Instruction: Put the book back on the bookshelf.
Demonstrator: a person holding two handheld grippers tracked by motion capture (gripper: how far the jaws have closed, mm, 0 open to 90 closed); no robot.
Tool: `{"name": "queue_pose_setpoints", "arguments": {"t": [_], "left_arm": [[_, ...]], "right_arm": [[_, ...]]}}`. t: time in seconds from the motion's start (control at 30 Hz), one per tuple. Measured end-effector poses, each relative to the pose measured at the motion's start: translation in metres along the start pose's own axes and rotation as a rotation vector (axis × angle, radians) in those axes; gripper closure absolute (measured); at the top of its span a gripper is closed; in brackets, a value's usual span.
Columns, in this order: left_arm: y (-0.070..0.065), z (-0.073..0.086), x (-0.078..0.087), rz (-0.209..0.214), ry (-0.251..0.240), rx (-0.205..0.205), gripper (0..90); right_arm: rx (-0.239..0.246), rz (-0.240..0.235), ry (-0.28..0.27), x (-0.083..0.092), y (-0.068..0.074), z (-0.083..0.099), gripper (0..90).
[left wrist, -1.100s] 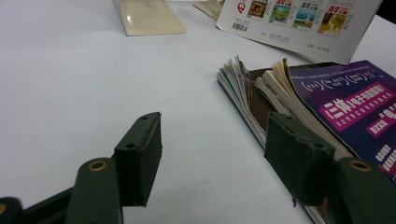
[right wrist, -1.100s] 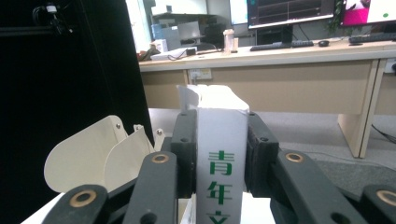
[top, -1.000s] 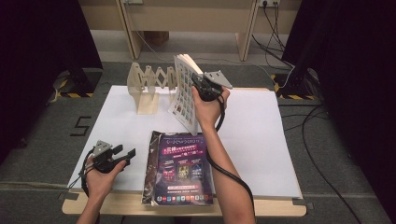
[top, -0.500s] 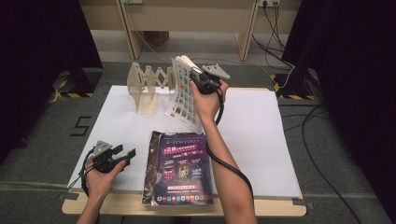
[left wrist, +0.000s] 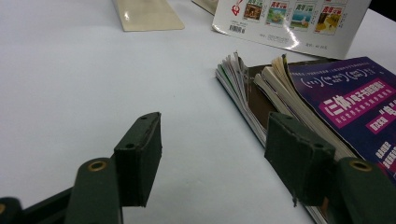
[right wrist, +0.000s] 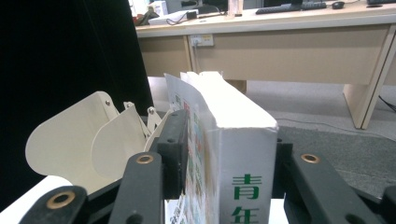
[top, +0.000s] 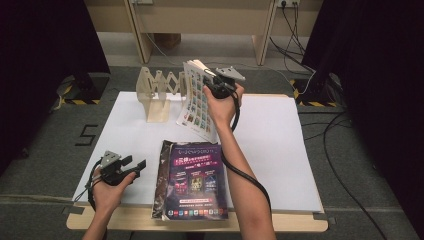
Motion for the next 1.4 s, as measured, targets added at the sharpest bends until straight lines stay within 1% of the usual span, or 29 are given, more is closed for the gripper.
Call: {"name": "queue_pose_setpoints", "arguments": {"t": [0.17, 0.23, 0.3, 0.33, 0.4, 0.53, 0.57, 0.67, 0.7, 0.8, 0.87, 0.9, 0.97, 1.03, 1.2, 1.27, 1.3, 1.4], "left_arm": [[0.001, 0.001, -0.001, -0.001, 0.001, 0.002, 35.7], [0.001, 0.001, -0.001, 0.0, 0.004, 0.001, 35.7], [0.001, 0.001, -0.001, 0.0, 0.004, 0.002, 35.6], [0.001, 0.001, -0.001, 0.0, 0.005, 0.002, 35.6], [0.001, 0.001, -0.001, 0.001, 0.008, 0.001, 35.7], [0.001, 0.002, -0.001, 0.002, 0.009, 0.002, 35.6], [0.001, 0.002, -0.002, 0.002, 0.009, 0.003, 35.6], [0.001, 0.002, -0.001, 0.002, 0.01, 0.002, 35.6], [0.001, 0.002, -0.001, 0.002, 0.01, 0.002, 35.6], [0.001, 0.002, -0.001, 0.001, 0.011, 0.002, 35.6], [0.001, 0.002, -0.002, 0.002, 0.011, 0.002, 35.6], [0.001, 0.002, -0.002, 0.002, 0.011, 0.001, 35.6], [0.0, 0.002, -0.001, 0.002, 0.01, 0.001, 35.6], [0.0, 0.002, -0.001, 0.002, 0.01, 0.002, 35.6], [0.001, 0.001, -0.001, 0.002, 0.007, 0.001, 35.6], [0.001, 0.001, 0.0, 0.003, 0.004, 0.002, 35.6], [0.001, 0.001, 0.0, 0.002, 0.004, 0.001, 35.6], [0.002, 0.0, 0.0, 0.001, 0.002, 0.003, 35.6]], "right_arm": [[0.012, -0.009, 0.004, -0.004, -0.002, 0.0, 59.8], [0.013, -0.005, 0.017, -0.007, -0.003, -0.001, 60.1], [0.013, -0.009, 0.018, -0.008, -0.003, -0.001, 61.0], [0.011, -0.013, 0.02, -0.008, -0.003, -0.002, 66.8], [0.015, -0.008, 0.028, -0.009, -0.003, -0.002, 71.7], [0.012, -0.011, 0.034, -0.008, -0.002, -0.002, 73.8], [0.028, -0.008, 0.034, -0.007, 0.0, -0.002, 74.1], [0.038, -0.002, 0.026, -0.005, 0.001, -0.002, 74.3], [0.03, -0.002, 0.024, -0.004, 0.003, -0.002, 74.3], [0.035, -0.002, 0.011, -0.001, 0.005, -0.001, 74.4], [0.03, 0.0, 0.01, 0.0, 0.005, -0.001, 74.4], [0.028, 0.002, -0.008, 0.002, 0.005, -0.001, 74.4], [0.016, -0.001, -0.014, 0.005, 0.006, -0.001, 74.5], [0.02, -0.002, -0.019, 0.005, 0.006, -0.001, 74.5], [0.017, -0.014, -0.036, 0.011, 0.012, -0.004, 74.5], [0.011, -0.01, -0.039, 0.012, 0.014, -0.004, 74.5], [0.016, -0.007, -0.041, 0.012, 0.014, -0.004, 74.5], [0.001, -0.009, -0.058, 0.015, 0.016, -0.006, 74.6]]}}
Point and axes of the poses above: each handheld gripper's, and its own axes: x roughly backward along the jaws, z roughly out of its underside, y roughly to its left, the point moved 6 cm from there along -x, roughly forward along the jaws, and after that the axes turned 4 degrees about y, right-handed, at the moved point
